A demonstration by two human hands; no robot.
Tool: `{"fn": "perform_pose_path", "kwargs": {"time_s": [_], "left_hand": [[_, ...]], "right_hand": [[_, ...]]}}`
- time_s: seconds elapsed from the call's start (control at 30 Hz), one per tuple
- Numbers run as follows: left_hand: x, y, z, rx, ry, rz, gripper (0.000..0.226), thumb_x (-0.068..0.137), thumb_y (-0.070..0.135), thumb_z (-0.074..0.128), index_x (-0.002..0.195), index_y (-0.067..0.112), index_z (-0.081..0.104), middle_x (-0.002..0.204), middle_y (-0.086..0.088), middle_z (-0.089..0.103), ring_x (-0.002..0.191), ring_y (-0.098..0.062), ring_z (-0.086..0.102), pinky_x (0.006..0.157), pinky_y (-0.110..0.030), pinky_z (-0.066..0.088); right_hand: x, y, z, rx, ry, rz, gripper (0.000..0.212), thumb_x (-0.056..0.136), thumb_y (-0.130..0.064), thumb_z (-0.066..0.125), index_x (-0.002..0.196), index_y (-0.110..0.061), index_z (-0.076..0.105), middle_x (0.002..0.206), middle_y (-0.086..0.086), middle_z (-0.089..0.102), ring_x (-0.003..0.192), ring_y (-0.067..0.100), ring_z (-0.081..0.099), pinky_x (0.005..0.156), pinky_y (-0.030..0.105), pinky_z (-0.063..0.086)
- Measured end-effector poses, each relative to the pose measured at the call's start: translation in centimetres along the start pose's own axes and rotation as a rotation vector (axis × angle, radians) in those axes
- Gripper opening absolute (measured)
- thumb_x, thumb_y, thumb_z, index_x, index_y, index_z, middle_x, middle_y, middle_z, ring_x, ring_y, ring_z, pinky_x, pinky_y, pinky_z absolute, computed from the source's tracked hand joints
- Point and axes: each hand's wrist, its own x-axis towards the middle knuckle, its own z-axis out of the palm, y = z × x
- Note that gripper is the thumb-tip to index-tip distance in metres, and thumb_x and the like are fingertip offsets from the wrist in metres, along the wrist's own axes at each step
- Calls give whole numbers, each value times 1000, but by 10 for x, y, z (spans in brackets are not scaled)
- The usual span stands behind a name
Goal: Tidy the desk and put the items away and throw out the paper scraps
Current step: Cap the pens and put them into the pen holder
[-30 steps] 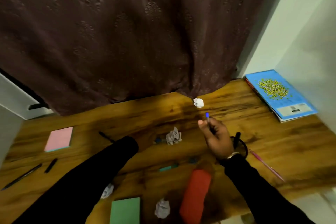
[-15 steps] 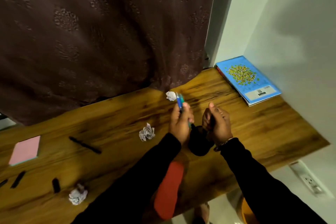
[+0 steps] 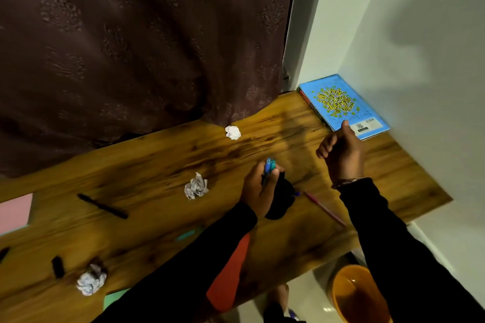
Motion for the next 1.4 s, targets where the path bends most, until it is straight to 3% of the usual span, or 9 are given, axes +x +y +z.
{"fn": "perform_pose_path", "kwargs": {"time_s": [0.13,0.37,0.43,0.6,0.7,0.8,1.0,1.27,1.4], "left_hand": [[-4,-6,-6,30,9,13,34,96,45,50,109,17,66,115,3,68,112,-9,62,96,-33,52],[-7,-3,-69,18,148,-86,17,101,26,52,105,17,66,99,8,69,90,5,62,79,-11,47],[-14,-7,-101,42,261,-120,15,100,22,54,97,14,67,89,4,69,78,5,61,71,-13,49],[-58,-31,-199,208,415,-246,19,98,25,58,93,9,68,85,-9,70,73,-1,61,69,-19,49],[-92,-44,-256,303,533,-332,11,95,25,63,88,16,67,80,-3,68,67,2,58,64,-15,47],[-122,-51,-318,443,718,-458,11,92,27,67,91,16,66,83,-6,70,72,-11,62,68,-23,49],[-178,-75,-405,654,970,-738,19,89,33,68,87,14,68,90,-11,74,89,-32,70,73,-30,48],[-211,-83,-413,649,951,-770,13,87,26,70,89,13,70,90,-11,75,88,-31,70,73,-27,47],[-187,-81,-423,695,780,-822,29,91,48,60,101,23,70,106,-2,73,101,-26,67,86,-31,51]], "right_hand": [[-3,10,8,-39,-44,7,51,94,-42,46,58,-8,38,45,4,32,40,18,30,47,25,27],[-32,32,56,-435,-194,-249,50,94,-21,58,54,2,39,47,19,39,43,29,33,49,37,30],[-53,49,81,-584,-329,-307,50,90,-20,65,55,5,38,48,21,37,46,31,33,50,35,31],[-100,130,123,-1109,-830,-289,19,84,-26,72,72,-18,60,60,-9,54,57,-3,49,56,12,39],[-109,192,134,-1300,-1173,-153,6,79,-22,67,81,-22,62,81,-7,60,78,11,57,75,32,50],[-112,232,158,-1459,-1322,-150,14,80,-25,67,91,-16,64,100,5,59,95,25,58,77,27,37],[-140,279,247,-1535,-1161,-262,39,88,-30,57,125,-17,57,129,8,56,119,30,52,96,33,42],[-155,362,332,-1710,-982,-106,47,97,-27,48,140,-11,39,144,14,42,127,33,46,101,41,42],[-154,373,325,-1706,-896,-175,43,95,-24,49,137,-14,44,138,12,48,121,33,51,96,42,47]]}}
